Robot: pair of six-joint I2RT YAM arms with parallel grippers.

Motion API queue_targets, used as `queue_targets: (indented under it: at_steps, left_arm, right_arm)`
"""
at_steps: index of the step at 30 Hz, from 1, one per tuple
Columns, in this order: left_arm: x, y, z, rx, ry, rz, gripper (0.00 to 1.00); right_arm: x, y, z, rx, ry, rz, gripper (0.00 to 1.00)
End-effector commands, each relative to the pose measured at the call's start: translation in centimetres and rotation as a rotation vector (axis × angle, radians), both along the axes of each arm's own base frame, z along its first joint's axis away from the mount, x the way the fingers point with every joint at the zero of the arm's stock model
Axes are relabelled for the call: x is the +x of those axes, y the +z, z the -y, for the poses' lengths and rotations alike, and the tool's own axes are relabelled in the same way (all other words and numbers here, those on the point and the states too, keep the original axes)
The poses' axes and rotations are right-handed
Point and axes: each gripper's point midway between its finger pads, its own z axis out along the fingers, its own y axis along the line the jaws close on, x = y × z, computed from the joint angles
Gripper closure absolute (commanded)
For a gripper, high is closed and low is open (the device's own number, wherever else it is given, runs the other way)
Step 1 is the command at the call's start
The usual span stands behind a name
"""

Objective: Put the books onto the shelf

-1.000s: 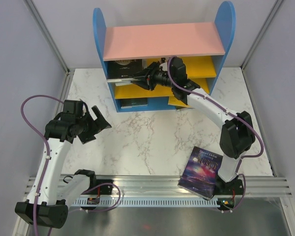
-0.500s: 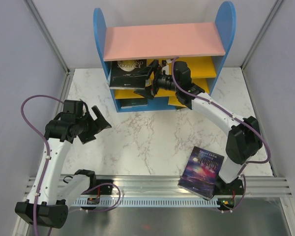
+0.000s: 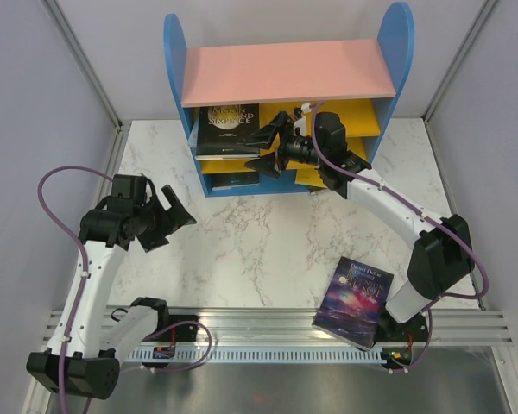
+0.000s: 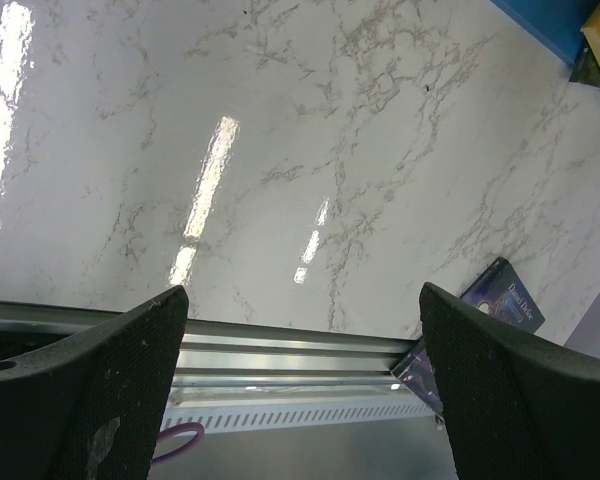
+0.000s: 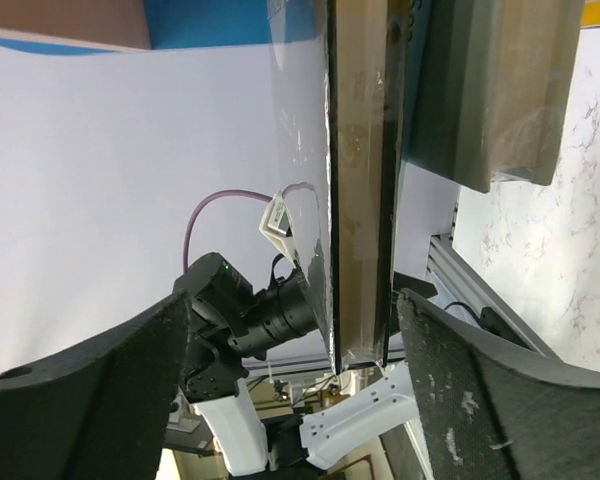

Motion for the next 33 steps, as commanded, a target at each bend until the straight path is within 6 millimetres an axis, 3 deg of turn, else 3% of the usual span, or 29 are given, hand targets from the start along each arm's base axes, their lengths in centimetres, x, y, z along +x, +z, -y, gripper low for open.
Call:
queue_targets:
  at_steps: [1,4,8,21,33]
  left_arm:
    - [0.3,0.8,0.5,-0.022,-0.022,0.046,0.02]
    - [0.1,0.6,0.5,-0.021,-0.021,0.042,0.02]
    - [0.1,0.7,0.5,-0.022,-0.021,0.043,0.02]
    - [0.2,0.9,0.2,-0.006,-0.025,0.051,0.02]
    - [0.2,1.0,0.2,-0.001,-0.032,0.050,0.02]
  right_arm:
    - [-0.6,1.4,0.4,0.012,0.004,0.055,0.17]
    - [-0.6,1.2,0.5,0.009,0.001,0.056,0.40]
    - [-0.3,1.0,0.3,0.011,0.001,0.052,0.52]
    - [2.1,0.4,-1.1,0.034,-0.014,0.029,0.62]
    - [4.9,1.5,-2.7,0.087,-0.024,0.023,0.64]
